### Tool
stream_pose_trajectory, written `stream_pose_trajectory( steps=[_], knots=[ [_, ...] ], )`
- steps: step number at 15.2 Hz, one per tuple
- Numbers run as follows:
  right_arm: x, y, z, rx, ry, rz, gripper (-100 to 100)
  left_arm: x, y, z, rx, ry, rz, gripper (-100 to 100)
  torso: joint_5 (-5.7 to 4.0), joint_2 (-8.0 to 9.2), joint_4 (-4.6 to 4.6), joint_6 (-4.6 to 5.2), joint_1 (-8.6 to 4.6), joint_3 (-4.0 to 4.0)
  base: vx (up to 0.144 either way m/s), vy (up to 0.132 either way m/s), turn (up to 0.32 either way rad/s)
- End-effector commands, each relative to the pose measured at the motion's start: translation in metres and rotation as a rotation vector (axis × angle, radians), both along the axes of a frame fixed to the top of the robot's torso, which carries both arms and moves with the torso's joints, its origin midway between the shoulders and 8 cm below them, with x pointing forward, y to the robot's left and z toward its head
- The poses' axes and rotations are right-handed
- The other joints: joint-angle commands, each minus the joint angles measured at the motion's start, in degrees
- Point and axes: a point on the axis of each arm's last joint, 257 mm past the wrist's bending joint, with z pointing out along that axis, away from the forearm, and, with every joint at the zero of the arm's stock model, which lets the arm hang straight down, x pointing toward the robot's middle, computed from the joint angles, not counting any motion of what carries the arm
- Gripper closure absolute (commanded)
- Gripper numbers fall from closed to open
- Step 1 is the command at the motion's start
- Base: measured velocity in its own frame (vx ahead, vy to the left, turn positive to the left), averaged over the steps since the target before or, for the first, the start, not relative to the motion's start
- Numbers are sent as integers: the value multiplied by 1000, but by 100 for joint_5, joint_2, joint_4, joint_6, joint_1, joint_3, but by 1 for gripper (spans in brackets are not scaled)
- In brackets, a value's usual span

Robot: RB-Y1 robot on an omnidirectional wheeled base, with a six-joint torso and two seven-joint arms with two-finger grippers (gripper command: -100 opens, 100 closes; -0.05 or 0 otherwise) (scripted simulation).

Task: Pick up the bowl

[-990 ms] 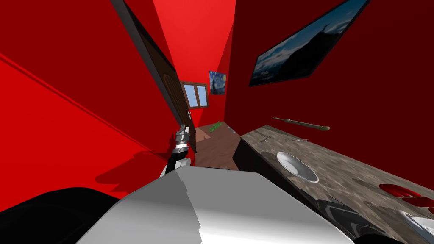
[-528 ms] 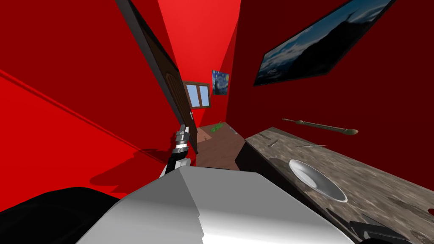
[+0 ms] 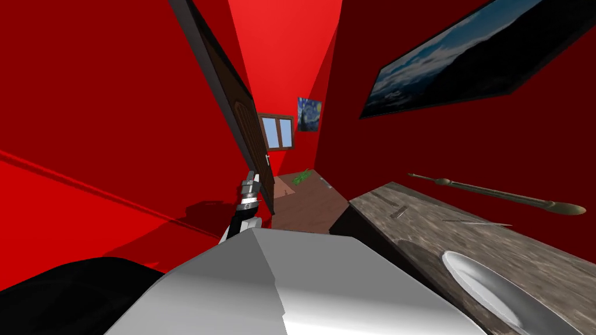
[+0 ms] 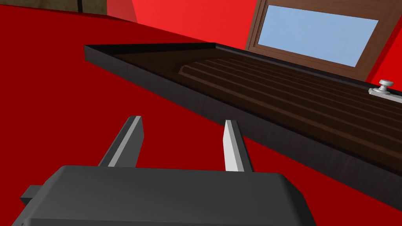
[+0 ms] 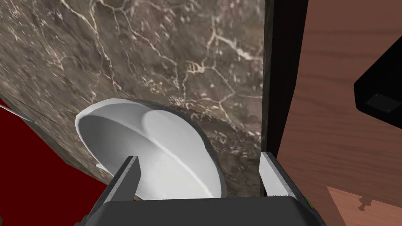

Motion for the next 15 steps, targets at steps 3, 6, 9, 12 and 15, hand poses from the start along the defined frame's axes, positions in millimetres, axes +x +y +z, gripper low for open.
stream_pose_trajectory(
  steps=[3, 6, 9, 12, 15],
  knots=[
    [-21, 2, -4, 3, 74, 27, -100, 0, 0, 0, 0, 0, 0, 0, -1, -5, -1, -2, -5, -3, 184, 56, 118],
    [-27, 4, -17, 7, 68, 11, -100, 0, 0, 0, 0, 0, 0, 0, -8, 69, 15, 2, -35, 38, -16, -25, 92],
    [-28, 4, -22, 9, 63, 4, -100, 0, 0, 0, 0, 0, 0, 0, -15, 116, 28, 4, -55, 68, -66, -45, 80],
    [-28, 5, -23, 11, 63, 4, 100, 0, 0, 0, 0, 0, 0, 0, -6, 104, 26, 5, -43, 62, -7, -5, 0],
    [-26, 4, -14, 6, 71, 15, 100, 0, 0, 0, 0, 0, 0, 0, -8, 100, 27, 9, -37, 60, 8, 8, -42]
  ],
)
